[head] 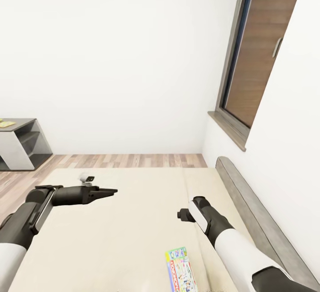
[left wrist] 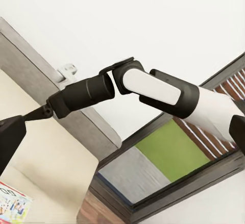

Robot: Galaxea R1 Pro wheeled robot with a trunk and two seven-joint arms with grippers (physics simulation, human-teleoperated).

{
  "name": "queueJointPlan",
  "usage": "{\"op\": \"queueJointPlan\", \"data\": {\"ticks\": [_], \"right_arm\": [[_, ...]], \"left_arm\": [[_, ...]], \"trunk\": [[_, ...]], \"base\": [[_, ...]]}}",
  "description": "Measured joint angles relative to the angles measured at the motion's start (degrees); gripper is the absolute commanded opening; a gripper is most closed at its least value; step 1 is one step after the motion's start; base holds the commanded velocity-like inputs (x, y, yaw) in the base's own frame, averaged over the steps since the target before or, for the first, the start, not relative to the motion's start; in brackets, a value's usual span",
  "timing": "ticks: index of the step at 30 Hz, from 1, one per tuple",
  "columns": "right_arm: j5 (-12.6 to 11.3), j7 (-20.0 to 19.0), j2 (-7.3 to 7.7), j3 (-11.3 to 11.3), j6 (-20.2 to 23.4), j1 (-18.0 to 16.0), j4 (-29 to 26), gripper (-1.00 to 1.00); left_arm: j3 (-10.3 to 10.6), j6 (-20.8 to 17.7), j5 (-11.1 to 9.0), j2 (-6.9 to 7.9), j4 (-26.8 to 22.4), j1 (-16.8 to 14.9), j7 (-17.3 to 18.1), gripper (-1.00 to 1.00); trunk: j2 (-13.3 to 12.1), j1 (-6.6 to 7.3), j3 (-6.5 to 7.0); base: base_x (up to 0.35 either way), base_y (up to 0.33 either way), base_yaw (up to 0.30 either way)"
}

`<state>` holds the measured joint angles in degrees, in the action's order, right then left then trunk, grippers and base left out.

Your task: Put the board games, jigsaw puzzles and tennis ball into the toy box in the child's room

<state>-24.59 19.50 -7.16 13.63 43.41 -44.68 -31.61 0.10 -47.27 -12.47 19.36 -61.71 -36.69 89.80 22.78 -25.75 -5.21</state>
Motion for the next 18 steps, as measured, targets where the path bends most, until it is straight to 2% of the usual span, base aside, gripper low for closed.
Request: {"op": "queueJointPlan", "data": {"ticks": [3, 6, 12, 18], "right_arm": [[0.0, 0.0, 0.00, 0.0, 0.2, 0.0, 0.0, 1.00], [0.0, 0.0, 0.00, 0.0, 0.5, 0.0, 0.0, 1.00], [-0.1, 0.0, 0.00, 0.0, 0.6, 0.0, 0.1, 1.00], [-0.1, -0.4, 0.00, 0.0, 0.6, 0.0, 0.1, 1.00]], "left_arm": [[-0.2, -0.6, 0.0, 0.64, -0.2, 0.3, 0.0, 1.00], [-0.2, -0.7, 0.0, 2.44, -0.1, 0.5, 0.0, 1.00], [-0.3, -0.3, -0.2, 4.61, 0.4, 1.2, 0.0, 1.00], [-1.3, -0.3, -0.2, 4.66, 0.5, 1.3, 0.0, 1.00]], "trunk": [[0.0, 0.00, -0.28], [0.0, 0.00, -0.57], [0.0, 0.00, -1.14], [0.0, 0.00, -1.71]], "base": [[0.000, 0.000, 0.000], [0.000, 0.000, 0.000], [0.000, 0.000, 0.000], [0.000, 0.000, 0.000]]}}
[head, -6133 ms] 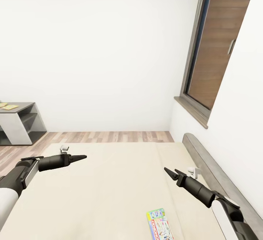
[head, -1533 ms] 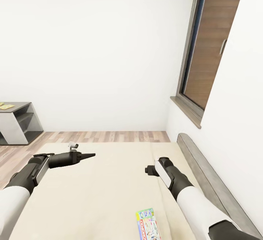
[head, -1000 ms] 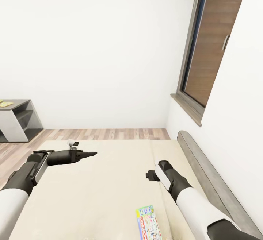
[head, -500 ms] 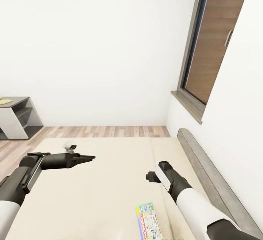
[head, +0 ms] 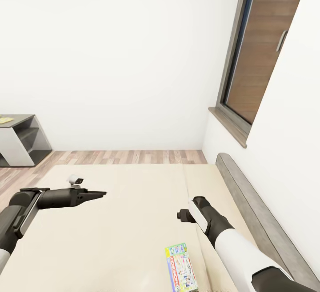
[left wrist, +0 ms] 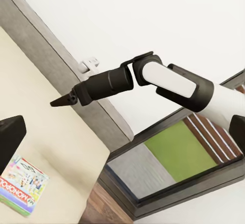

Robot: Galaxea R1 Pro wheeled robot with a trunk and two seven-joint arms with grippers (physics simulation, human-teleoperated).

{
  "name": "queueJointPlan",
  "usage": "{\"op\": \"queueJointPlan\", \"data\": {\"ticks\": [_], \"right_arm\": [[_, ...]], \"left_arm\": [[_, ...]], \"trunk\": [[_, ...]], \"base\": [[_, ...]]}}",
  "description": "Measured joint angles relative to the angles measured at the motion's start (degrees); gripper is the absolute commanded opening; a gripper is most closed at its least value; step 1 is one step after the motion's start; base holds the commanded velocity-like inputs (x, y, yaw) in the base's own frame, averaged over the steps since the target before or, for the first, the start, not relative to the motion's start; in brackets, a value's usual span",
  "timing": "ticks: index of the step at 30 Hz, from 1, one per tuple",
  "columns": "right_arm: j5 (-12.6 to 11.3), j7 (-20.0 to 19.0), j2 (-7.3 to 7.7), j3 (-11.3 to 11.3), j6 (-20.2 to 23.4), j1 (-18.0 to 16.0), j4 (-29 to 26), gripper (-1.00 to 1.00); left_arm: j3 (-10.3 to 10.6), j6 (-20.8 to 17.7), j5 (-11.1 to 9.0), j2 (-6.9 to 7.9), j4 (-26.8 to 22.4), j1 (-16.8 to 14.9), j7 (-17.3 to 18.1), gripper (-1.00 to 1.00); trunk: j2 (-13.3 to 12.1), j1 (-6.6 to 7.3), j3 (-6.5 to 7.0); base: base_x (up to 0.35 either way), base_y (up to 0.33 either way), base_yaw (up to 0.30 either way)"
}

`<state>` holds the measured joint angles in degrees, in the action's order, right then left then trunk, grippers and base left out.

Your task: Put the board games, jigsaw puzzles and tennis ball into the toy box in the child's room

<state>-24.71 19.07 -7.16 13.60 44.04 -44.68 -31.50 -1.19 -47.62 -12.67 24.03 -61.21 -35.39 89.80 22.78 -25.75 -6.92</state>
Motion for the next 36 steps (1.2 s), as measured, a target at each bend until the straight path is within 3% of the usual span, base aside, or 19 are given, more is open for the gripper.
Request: {"op": "queueJointPlan", "data": {"ticks": [25, 30, 32, 36], "right_arm": [[0.1, -1.4, 0.00, 0.1, 0.0, 0.0, 0.0, 1.00], [0.1, -1.4, 0.00, 0.1, -0.1, 0.0, 0.0, 1.00], [0.2, -1.4, 0.00, 0.1, -0.1, 0.0, 0.0, 1.00], [0.2, -1.4, -0.03, 0.1, -0.1, 0.0, 0.0, 1.00]], "left_arm": [[-0.2, 0.2, -0.2, -0.23, -0.8, 0.1, 0.0, 1.00], [-0.1, -0.1, -0.4, -0.21, -5.2, 1.7, 0.0, 1.00], [-0.2, -1.0, -0.4, -0.17, -10.8, 4.2, 0.0, 1.00], [-0.4, -3.4, -0.4, -0.21, -16.5, 6.7, 0.0, 1.00]], "trunk": [[0.0, 0.00, -2.37], [0.0, 0.00, -2.85], [0.0, 0.00, -3.04], [0.0, 0.00, -3.41]], "base": [[0.000, 0.000, 0.000], [0.000, 0.000, 0.000], [0.000, 0.000, 0.000], [0.000, 0.000, 0.000]]}}
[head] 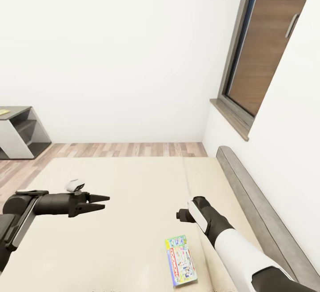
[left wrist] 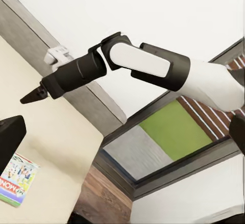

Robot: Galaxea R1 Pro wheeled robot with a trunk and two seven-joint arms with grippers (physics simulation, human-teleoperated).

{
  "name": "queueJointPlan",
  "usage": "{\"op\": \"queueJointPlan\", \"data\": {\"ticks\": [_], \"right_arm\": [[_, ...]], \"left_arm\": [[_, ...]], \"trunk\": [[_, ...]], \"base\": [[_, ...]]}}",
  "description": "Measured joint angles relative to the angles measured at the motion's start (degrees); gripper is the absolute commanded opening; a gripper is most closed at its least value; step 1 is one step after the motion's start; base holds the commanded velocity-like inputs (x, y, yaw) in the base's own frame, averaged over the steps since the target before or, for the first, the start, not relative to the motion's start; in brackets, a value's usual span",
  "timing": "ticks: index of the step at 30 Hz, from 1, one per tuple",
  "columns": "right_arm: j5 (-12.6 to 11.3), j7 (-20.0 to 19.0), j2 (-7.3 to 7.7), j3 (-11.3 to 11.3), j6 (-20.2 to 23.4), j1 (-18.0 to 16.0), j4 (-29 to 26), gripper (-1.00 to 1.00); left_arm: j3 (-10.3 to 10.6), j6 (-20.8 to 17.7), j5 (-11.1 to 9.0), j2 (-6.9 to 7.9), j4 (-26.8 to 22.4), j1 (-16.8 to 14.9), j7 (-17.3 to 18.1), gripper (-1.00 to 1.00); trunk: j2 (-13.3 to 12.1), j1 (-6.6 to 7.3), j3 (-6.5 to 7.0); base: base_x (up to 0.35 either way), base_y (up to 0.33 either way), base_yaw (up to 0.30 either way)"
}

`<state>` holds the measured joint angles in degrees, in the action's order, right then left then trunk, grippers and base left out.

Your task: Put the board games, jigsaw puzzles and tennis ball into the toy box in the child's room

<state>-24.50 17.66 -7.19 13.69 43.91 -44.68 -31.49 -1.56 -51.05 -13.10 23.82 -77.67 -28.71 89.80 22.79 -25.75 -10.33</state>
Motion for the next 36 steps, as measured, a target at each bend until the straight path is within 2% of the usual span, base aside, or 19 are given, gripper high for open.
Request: {"op": "queueJointPlan", "data": {"ticks": [7, 20, 36], "right_arm": [[0.0, 0.0, 0.02, 0.1, 0.0, 0.0, 0.0, 1.00], [0.1, 0.0, 0.01, 0.1, 0.0, 0.0, -0.1, 1.00], [0.1, 0.0, -0.06, 0.1, -0.1, 0.0, -0.1, 1.00]], "left_arm": [[-1.0, -0.8, 0.1, -0.01, -2.0, 0.8, 0.0, 1.00], [-6.2, -0.7, 0.1, 0.49, -2.0, 1.4, 0.0, 1.00], [-7.0, -0.7, 0.1, 0.08, -2.0, 1.4, 0.0, 1.00]], "trunk": [[0.0, 0.00, -0.66], [0.0, 0.00, -1.90], [0.0, 0.00, -3.41]], "base": [[0.000, 0.000, 0.000], [0.000, 0.000, 0.000], [0.000, 0.000, 0.000]]}}
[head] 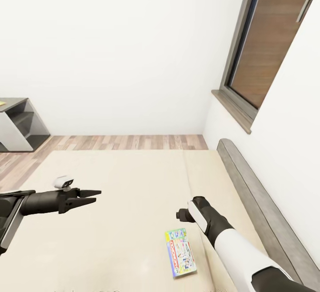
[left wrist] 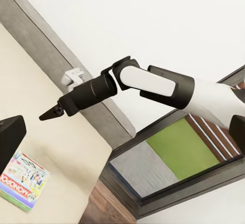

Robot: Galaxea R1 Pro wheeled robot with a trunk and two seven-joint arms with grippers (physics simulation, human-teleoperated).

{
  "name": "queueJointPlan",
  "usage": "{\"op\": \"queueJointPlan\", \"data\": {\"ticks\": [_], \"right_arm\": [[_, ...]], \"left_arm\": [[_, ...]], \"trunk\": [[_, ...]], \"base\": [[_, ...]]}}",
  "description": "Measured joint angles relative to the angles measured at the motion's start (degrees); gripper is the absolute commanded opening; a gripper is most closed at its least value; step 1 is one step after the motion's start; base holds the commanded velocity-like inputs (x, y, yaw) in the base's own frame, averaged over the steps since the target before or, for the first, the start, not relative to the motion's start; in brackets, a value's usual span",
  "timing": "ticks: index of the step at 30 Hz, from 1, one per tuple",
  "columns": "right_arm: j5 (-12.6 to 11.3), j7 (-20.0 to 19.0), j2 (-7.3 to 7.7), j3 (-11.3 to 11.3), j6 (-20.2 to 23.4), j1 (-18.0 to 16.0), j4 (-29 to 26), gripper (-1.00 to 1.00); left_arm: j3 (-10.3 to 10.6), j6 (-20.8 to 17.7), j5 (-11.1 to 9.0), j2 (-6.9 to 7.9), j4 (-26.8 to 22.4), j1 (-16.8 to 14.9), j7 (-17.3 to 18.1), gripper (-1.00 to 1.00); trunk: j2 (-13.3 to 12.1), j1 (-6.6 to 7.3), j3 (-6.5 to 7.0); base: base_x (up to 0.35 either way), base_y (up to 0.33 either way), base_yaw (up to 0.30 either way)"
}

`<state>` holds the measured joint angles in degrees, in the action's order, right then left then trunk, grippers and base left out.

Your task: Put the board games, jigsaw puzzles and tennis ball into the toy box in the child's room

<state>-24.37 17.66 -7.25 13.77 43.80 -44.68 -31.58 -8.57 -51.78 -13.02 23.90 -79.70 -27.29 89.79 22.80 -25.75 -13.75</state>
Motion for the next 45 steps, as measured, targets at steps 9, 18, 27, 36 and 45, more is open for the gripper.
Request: {"op": "queueJointPlan", "data": {"ticks": [9, 18, 27, 36, 45], "right_arm": [[0.1, 0.0, -0.48, 0.0, 0.0, 0.0, 0.0, 1.00], [0.1, 0.0, -0.64, 0.0, 0.0, 0.0, 0.0, 1.00], [0.1, 0.0, -0.75, 0.0, -0.1, 0.0, 0.0, 1.00], [0.1, 0.0, -0.75, 0.0, -0.1, 0.0, 0.0, 1.00], [0.1, 0.0, -0.78, 0.0, -0.1, 0.0, -0.1, 1.00]], "left_arm": [[0.0, 0.0, 0.0, -0.01, 0.0, 0.0, 0.0, 1.00], [0.0, 0.0, 0.0, -0.02, 0.0, 0.0, 0.0, 1.00], [0.0, 0.0, 0.0, 0.02, 0.0, 0.0, 0.0, 1.00], [0.0, 0.0, 0.0, -0.01, 0.0, 0.0, 0.0, 1.00], [-0.1, 0.0, 0.1, 0.02, 0.0, 0.0, 0.0, 1.00]], "trunk": [[0.0, 0.00, -0.85], [0.0, 0.00, -1.71], [0.0, 0.00, -2.56], [0.0, 0.00, -3.41], [0.0, 0.00, -4.27]], "base": [[0.000, 0.000, 0.000], [0.000, 0.000, 0.000], [0.000, 0.000, 0.000], [0.000, 0.000, 0.000], [0.000, 0.000, 0.000]]}}
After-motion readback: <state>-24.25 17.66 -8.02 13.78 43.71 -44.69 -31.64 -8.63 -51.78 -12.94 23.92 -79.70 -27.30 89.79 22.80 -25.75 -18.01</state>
